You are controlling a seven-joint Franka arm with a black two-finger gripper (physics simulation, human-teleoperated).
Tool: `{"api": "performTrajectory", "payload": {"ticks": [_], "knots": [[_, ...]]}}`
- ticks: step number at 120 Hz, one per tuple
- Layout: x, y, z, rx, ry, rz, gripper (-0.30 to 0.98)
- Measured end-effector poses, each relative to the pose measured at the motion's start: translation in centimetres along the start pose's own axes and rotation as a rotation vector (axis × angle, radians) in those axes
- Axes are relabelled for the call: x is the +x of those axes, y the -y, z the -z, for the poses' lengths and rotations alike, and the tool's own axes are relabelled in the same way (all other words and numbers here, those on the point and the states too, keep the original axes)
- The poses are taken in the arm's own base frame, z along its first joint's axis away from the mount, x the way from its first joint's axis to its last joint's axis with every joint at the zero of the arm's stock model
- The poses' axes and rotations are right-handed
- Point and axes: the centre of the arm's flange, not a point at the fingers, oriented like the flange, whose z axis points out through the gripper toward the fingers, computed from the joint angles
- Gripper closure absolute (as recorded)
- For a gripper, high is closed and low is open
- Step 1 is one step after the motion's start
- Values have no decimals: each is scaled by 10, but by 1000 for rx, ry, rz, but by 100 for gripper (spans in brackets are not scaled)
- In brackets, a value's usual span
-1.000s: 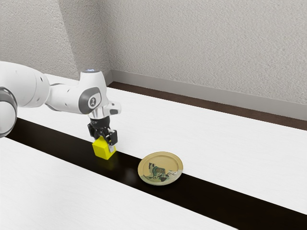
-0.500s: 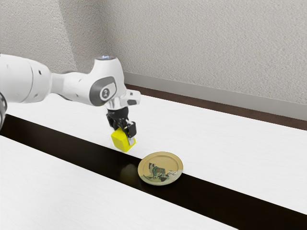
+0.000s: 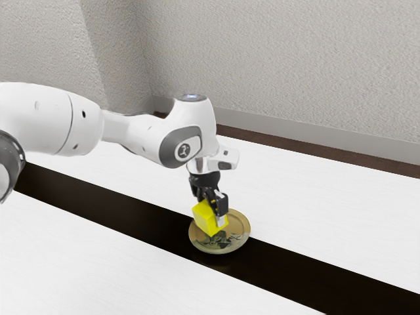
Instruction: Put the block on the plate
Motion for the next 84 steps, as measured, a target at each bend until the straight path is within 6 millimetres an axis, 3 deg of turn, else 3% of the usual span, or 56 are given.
{"api": "performTrajectory", "payload": {"ticks": [13, 36, 56, 74, 84], "knots": [[11, -1, -13, -11, 3, -4, 26], [16, 1, -11, -16, -8, -3, 14], [8, 1, 46, 16, -72, -5, 6], [-7, -8, 112, 48, -124, -14, 3], [-13, -11, 134, 58, -133, -17, 2]]}}
